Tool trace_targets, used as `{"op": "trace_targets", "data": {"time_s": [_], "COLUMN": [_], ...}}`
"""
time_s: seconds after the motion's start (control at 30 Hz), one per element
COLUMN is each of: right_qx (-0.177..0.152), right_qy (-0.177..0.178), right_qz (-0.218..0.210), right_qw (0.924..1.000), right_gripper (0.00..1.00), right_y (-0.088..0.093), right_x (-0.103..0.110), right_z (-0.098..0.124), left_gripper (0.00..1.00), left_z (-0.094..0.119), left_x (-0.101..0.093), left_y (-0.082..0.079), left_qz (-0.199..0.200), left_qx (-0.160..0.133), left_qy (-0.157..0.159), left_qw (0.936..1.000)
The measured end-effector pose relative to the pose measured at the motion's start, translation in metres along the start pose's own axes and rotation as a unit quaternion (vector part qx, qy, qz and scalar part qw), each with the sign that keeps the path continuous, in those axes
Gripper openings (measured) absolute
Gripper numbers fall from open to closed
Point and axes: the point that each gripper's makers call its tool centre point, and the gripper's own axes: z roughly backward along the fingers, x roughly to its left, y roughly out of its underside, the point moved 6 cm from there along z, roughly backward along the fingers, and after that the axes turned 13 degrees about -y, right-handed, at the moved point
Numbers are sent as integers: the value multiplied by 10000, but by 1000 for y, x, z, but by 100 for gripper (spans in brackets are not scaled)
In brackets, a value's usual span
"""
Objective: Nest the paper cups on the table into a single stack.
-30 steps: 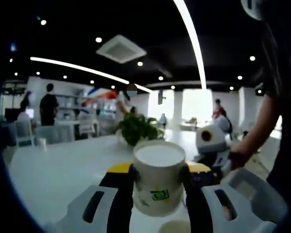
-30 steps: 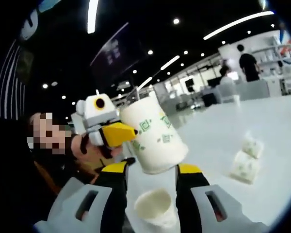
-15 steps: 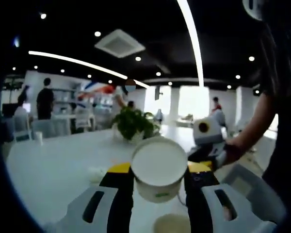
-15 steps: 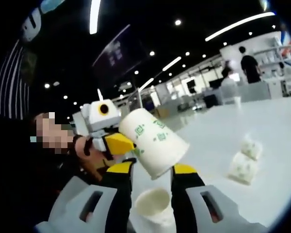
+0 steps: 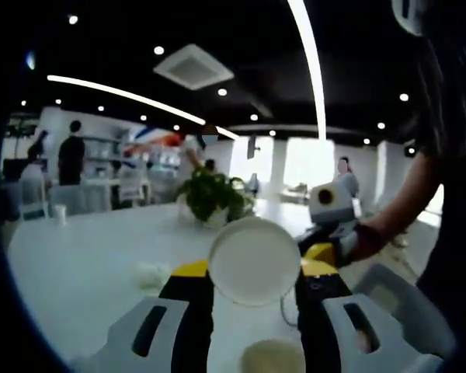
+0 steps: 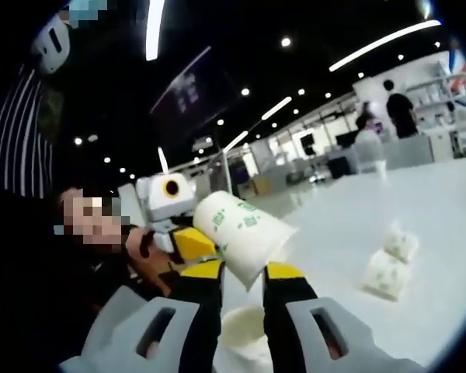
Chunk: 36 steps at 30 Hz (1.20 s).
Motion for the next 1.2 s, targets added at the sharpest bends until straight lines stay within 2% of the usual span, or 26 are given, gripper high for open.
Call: {"op": "trace_targets", "data": {"time_s": [0.3,0.57,0.8,1.2], "right_qx": [-80,-92,-37,82], "right_qy": [-132,-343,-486,-640], "right_qz": [19,-93,-72,-30], "right_qw": [9999,9993,9988,9979], "right_gripper": [10,6,0,0], "right_y": [-6,-8,-6,-12], "right_x": [5,14,19,25], "right_z": [4,8,7,1], "left_gripper": [40,43,46,46], "left_z": [1,5,6,11], "left_x": [-1,-3,-2,1], "left_y": [6,10,9,9], "left_qz": [68,406,314,164], "left_qx": [42,-28,-34,-54], "left_qy": [26,109,61,42], "left_qw": [10000,9991,9995,9998]}}
